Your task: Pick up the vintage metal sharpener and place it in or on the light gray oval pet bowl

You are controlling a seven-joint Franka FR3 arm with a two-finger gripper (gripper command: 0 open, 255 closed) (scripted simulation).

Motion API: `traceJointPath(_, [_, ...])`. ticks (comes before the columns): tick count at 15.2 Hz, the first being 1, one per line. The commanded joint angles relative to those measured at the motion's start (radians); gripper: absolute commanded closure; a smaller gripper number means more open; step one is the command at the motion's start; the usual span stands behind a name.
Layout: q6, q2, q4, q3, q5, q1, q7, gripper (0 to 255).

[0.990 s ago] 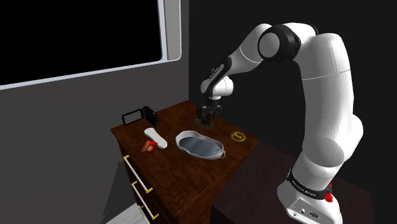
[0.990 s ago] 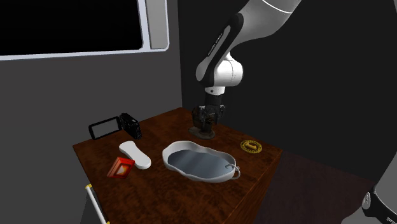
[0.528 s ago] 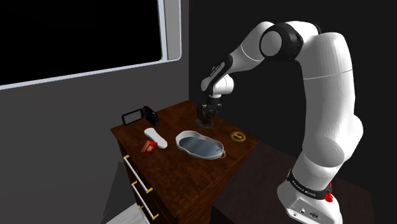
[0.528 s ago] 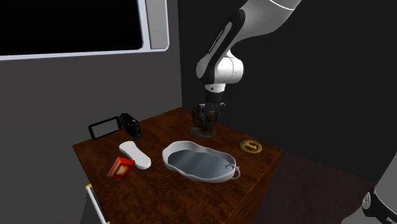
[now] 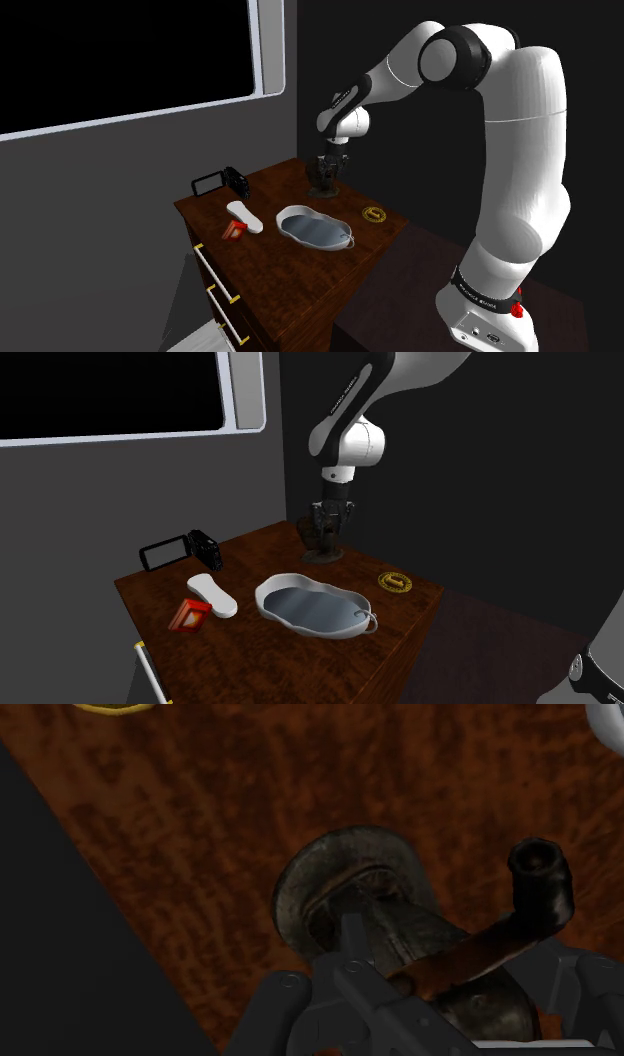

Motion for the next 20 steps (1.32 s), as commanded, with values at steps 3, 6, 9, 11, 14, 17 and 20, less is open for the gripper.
traceJointPath(3, [-0.04,-0.043,-0.001,-0.008,-0.015,0.005,0.012,255])
traceJointPath(6, [-0.072,-0.069,0.005,-0.012,-0.025,0.008,0.022,255])
traceJointPath(9, [-0.105,-0.095,0.014,-0.017,-0.035,0.01,0.031,255])
traceJointPath(11, [-0.127,-0.111,0.021,-0.019,-0.041,0.012,0.037,255])
traceJointPath(14, [-0.161,-0.134,0.033,-0.022,-0.051,0.013,0.045,255])
traceJointPath(17, [-0.196,-0.155,0.047,-0.025,-0.059,0.015,0.053,255])
traceJointPath(20, [-0.231,-0.175,0.062,-0.027,-0.067,0.016,0.061,255])
